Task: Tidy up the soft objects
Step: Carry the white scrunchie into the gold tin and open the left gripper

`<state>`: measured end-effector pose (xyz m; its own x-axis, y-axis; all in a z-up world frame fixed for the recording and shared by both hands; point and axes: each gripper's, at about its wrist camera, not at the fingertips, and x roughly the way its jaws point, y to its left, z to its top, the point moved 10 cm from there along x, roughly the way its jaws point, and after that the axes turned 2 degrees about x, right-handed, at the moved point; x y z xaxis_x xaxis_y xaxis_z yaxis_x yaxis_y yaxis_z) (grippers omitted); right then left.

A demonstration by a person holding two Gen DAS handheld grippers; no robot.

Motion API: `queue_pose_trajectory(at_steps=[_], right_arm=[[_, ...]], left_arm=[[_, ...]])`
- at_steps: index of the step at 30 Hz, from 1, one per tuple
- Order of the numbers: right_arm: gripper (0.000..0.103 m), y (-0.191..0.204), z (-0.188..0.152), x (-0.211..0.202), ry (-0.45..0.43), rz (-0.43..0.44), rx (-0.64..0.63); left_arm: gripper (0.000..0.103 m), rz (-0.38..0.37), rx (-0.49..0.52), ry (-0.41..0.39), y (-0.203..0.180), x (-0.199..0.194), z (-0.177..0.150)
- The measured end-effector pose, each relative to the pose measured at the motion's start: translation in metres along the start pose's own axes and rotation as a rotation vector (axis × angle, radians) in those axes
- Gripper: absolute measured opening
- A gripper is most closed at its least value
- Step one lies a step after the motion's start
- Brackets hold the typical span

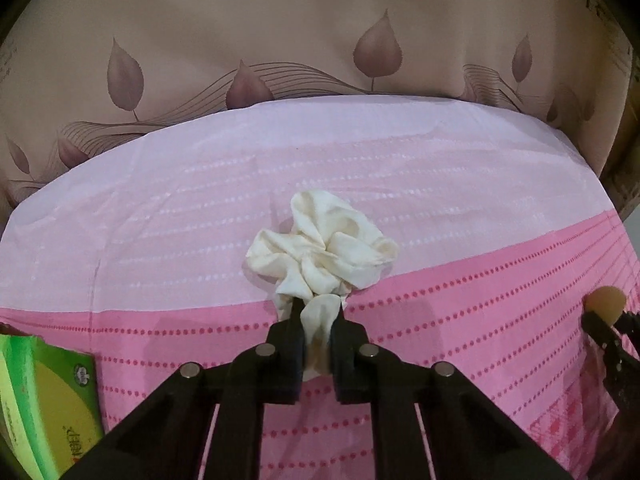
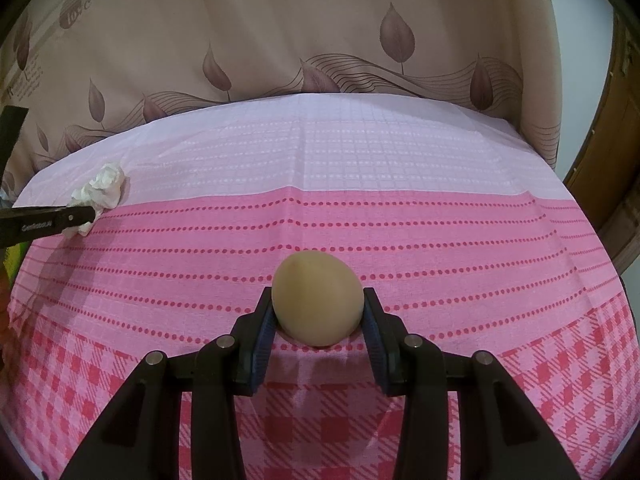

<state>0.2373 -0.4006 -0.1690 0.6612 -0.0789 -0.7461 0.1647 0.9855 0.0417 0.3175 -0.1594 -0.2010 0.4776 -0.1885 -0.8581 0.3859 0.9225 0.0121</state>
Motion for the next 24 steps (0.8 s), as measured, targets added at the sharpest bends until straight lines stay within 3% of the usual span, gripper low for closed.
queue_pose_trajectory(at_steps=[11, 24], right_arm=[[0.038, -0.001, 0.0, 0.001, 0.008, 0.0, 0.006], [0.039, 0.0, -0.002, 0.003, 0.011, -0.005, 0.004]], left_arm=[[0.01, 0.04, -0.024, -0.024, 0.01, -0.042, -0.021], [0.01, -0.004, -0.044, -0.072, 0.008, -0.117, -0.055]])
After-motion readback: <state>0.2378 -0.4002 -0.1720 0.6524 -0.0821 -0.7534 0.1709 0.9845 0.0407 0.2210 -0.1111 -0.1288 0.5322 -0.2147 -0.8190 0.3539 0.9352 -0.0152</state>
